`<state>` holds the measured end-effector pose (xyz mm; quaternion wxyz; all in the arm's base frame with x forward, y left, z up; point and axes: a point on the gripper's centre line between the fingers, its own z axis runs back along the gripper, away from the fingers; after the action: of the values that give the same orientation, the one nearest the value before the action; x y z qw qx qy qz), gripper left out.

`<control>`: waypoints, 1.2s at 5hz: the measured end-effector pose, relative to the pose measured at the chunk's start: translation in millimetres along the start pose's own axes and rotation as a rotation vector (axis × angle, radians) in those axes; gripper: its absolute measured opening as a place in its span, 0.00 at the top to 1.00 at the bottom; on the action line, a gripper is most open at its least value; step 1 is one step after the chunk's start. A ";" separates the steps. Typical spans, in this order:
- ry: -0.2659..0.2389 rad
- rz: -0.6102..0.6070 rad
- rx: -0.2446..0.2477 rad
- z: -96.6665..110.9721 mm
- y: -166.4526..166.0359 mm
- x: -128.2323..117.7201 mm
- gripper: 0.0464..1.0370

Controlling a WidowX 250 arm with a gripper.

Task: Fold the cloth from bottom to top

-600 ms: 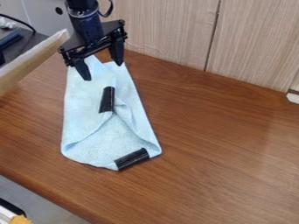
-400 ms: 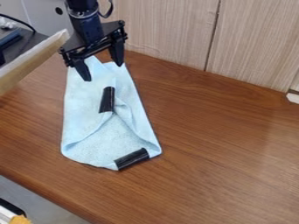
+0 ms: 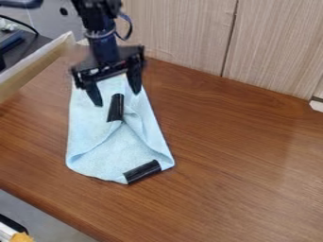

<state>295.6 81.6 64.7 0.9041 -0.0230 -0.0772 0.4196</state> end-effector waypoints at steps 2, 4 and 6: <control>0.048 -0.181 -0.060 4.6 -3.5 -41.3 0.04; 0.077 -0.358 -0.041 -1.3 -2.6 -83.1 0.04; 0.064 -0.441 0.008 -15.9 1.3 -94.9 0.04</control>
<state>236.8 10.4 37.5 0.9760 -0.0153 -0.0496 0.2113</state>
